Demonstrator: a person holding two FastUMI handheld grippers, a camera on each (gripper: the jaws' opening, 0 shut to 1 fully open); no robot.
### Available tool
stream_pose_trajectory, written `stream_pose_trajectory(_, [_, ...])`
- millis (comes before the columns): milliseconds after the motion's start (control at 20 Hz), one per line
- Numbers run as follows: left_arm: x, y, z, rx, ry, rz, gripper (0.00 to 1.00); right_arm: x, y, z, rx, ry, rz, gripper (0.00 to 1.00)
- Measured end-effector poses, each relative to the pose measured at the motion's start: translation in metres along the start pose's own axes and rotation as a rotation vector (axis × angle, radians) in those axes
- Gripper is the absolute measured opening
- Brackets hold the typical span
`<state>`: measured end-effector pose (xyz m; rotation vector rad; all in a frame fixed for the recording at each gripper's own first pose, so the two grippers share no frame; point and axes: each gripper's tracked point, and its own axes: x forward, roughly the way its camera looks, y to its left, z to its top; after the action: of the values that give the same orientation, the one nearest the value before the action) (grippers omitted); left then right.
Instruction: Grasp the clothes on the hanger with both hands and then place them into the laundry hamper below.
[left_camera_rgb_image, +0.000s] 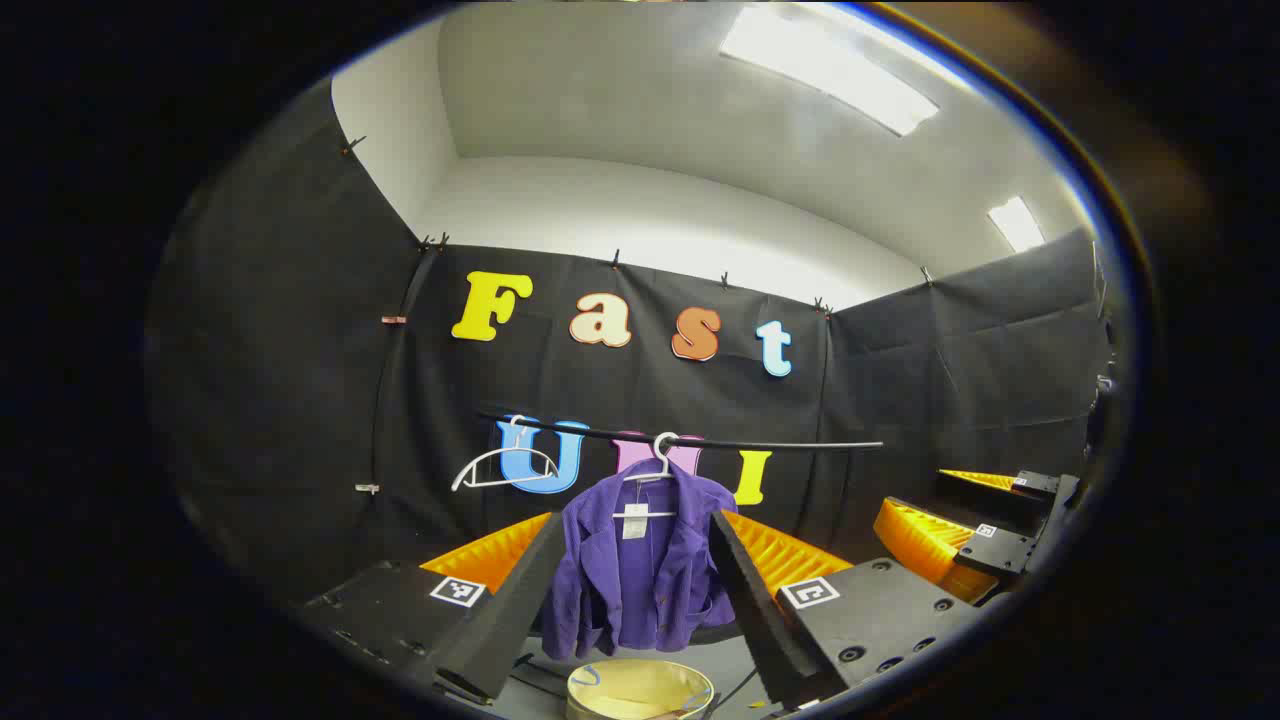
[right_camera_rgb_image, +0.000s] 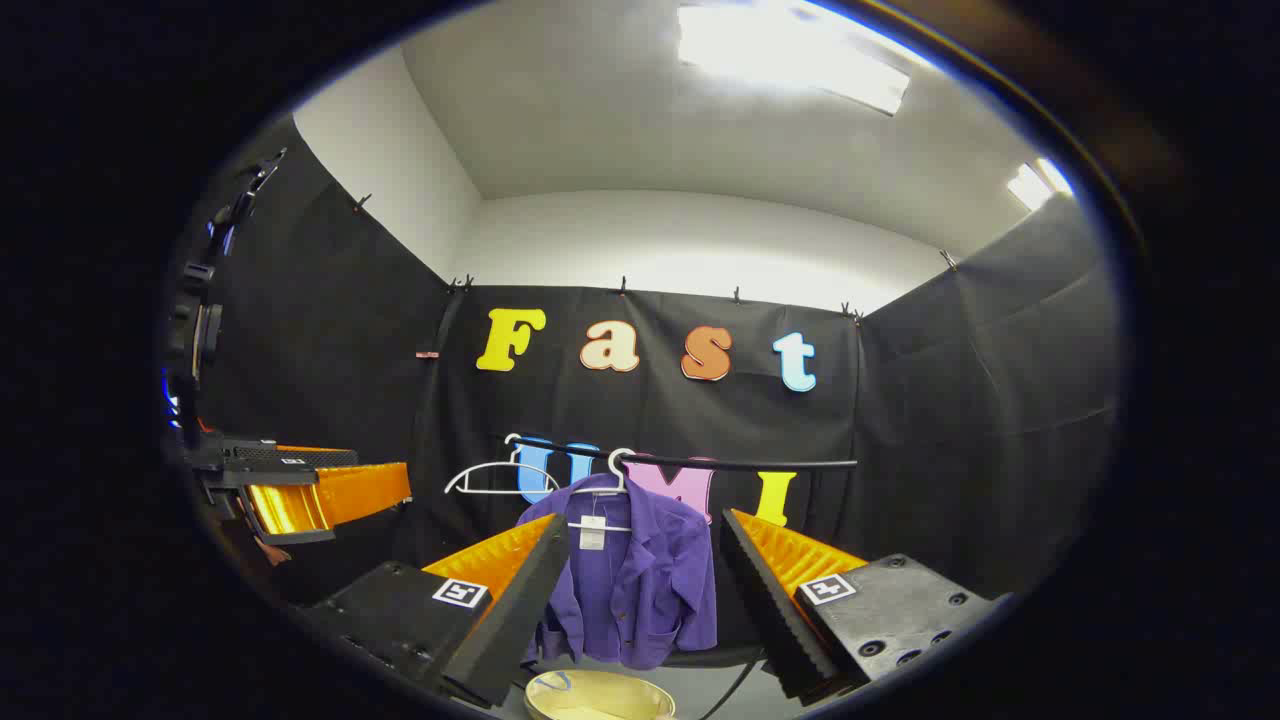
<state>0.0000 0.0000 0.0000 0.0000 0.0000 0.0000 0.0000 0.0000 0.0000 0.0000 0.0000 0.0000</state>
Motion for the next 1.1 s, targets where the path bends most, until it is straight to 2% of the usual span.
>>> stream_pose_trajectory(200, [0.006, 0.001, -0.003, 0.000, -0.001, 0.017, 0.92, 0.006, 0.001, -0.006, 0.010, 0.004, 0.018, 0.97])
stream_pose_trajectory(450, [0.011, -0.003, -0.007, -0.010, 0.020, -0.008, 0.92, 0.011, -0.001, -0.011, 0.029, 0.018, 0.009, 0.96])
stream_pose_trajectory(1100, [0.017, -0.004, -0.015, 0.016, 0.036, -0.068, 0.92, 0.006, -0.003, -0.017, 0.027, 0.033, -0.056, 0.97])
